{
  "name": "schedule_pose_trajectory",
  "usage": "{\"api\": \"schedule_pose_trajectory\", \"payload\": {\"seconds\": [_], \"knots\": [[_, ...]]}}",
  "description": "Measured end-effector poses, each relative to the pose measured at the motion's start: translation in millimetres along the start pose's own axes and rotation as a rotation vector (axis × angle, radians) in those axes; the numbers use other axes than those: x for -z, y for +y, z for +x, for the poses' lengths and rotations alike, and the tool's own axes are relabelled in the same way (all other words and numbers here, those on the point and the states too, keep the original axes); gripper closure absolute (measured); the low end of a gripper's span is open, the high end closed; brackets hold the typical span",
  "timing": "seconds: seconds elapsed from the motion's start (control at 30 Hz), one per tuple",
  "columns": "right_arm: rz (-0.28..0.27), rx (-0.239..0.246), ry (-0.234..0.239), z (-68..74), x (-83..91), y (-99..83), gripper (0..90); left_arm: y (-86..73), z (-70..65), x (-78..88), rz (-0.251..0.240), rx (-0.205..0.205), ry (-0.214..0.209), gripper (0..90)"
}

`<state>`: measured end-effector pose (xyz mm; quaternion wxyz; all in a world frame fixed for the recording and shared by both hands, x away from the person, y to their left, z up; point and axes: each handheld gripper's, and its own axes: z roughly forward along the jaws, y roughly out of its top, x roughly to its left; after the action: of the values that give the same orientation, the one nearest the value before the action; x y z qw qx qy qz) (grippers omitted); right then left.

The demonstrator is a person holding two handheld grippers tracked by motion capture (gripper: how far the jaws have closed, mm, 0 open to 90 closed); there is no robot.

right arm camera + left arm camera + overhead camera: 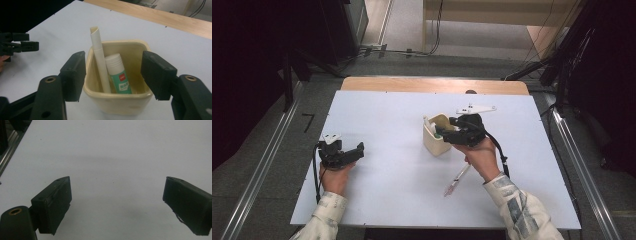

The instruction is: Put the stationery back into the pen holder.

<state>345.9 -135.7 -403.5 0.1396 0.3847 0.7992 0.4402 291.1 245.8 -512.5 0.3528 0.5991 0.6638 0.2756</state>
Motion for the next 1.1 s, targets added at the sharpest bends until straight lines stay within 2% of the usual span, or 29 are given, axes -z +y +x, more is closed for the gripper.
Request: {"api": "schedule_pose_trajectory", "payload": {"seconds": [0.37, 0.5, 0.87, 1.1], "knots": [[0.004, 0.005, -0.007, -2.8, 19.2, -21.3, 30.1, -0.8, -2.5, 0.9, -0.001, -0.002, 0.003, 9.4], [0.012, 0.007, -0.017, -4.2, 23.6, -29.2, 28.5, -1.2, -6.2, 3.4, -0.007, -0.02, 0.0, 9.3], [0.01, 0.019, -0.022, -6.2, 33.7, -43.2, 26.2, -2.6, -14.7, 9.7, -0.014, -0.031, -0.028, 9.4], [0.02, 0.005, -0.032, -12.5, 36.4, -55.3, 25.9, -4.2, -24.2, 14.5, -0.018, -0.045, -0.062, 9.4]]}}
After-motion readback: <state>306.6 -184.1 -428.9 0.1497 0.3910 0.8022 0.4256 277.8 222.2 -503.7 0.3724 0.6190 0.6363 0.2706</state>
